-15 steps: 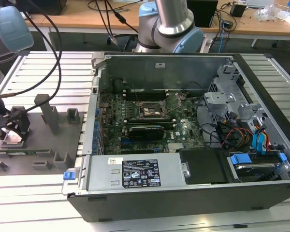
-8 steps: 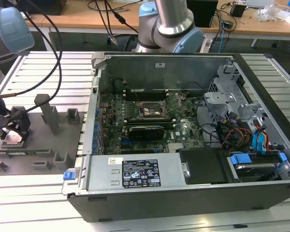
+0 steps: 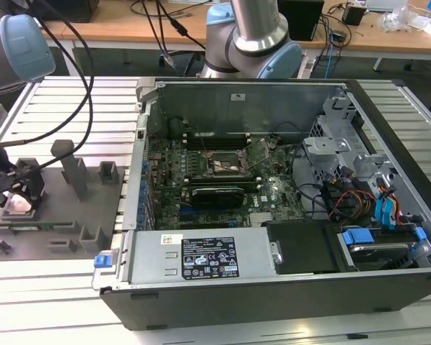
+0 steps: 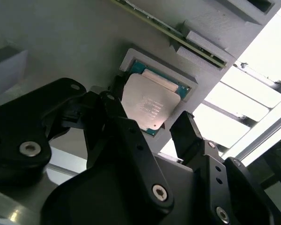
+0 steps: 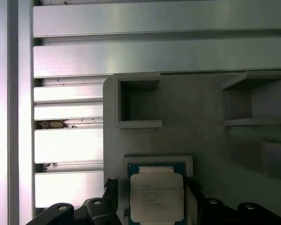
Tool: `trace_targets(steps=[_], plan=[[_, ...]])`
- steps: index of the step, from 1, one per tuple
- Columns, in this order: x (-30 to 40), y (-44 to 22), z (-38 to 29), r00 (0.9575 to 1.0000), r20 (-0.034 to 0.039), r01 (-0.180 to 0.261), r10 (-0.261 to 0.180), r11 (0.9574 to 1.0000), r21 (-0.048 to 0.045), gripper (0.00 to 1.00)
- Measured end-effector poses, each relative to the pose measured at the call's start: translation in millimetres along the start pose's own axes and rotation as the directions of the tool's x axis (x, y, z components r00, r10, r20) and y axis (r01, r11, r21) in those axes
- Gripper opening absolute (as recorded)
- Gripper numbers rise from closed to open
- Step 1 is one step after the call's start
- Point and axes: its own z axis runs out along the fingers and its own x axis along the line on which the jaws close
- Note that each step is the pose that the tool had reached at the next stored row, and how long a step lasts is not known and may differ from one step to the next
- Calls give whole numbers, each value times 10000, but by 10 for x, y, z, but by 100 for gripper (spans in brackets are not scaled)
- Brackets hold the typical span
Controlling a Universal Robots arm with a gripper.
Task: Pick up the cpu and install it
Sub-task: 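Pick up the cpu and move it towards the insertion slot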
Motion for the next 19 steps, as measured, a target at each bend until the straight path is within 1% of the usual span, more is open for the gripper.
trace_targets(steps=[2,5,18,19], plan=[[0,0,-1,10000,-10,-1,1,10000,1,66],[-34,1,0,10000,-8,2,-2,10000,0,66],[-37,2,-6,10000,-9,0,0,10000,1,66],[-37,2,-6,10000,-7,1,-1,10000,0,65]])
